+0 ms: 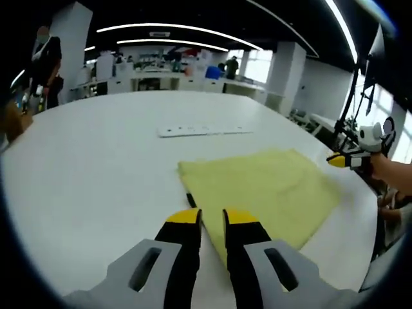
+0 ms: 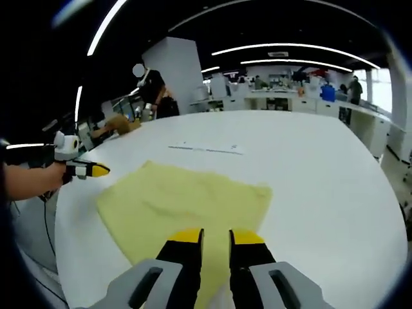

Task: Fold the garment on the visible template until the final outline fits inside the template.

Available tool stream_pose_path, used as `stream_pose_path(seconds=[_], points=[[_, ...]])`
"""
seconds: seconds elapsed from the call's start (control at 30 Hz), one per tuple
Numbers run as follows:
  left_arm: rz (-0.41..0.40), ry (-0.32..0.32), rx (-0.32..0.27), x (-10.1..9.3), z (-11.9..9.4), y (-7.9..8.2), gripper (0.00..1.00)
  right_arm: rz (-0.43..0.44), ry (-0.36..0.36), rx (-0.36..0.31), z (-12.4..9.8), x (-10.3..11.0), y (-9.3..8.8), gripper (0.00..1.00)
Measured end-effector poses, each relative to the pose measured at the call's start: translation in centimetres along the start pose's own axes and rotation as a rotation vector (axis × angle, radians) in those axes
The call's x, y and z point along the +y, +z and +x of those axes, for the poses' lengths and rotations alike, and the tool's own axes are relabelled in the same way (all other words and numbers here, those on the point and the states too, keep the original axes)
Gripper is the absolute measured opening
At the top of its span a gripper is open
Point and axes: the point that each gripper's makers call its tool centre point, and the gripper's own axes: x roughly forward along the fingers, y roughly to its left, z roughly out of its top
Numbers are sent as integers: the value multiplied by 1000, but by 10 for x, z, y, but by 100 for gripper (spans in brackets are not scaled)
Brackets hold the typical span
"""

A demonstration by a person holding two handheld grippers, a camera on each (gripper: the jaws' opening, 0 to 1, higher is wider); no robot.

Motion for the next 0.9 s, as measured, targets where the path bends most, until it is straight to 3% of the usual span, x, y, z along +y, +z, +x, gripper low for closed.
stream_pose_path(seconds=[0.33, 0.9], points=[[-40, -12, -7, 3, -11, -20, 12, 29, -7, -12, -14, 7, -13, 11], [-119, -33, -2, -1, -32, -61, 12, 96, -19, -1, -34, 13, -55, 11]])
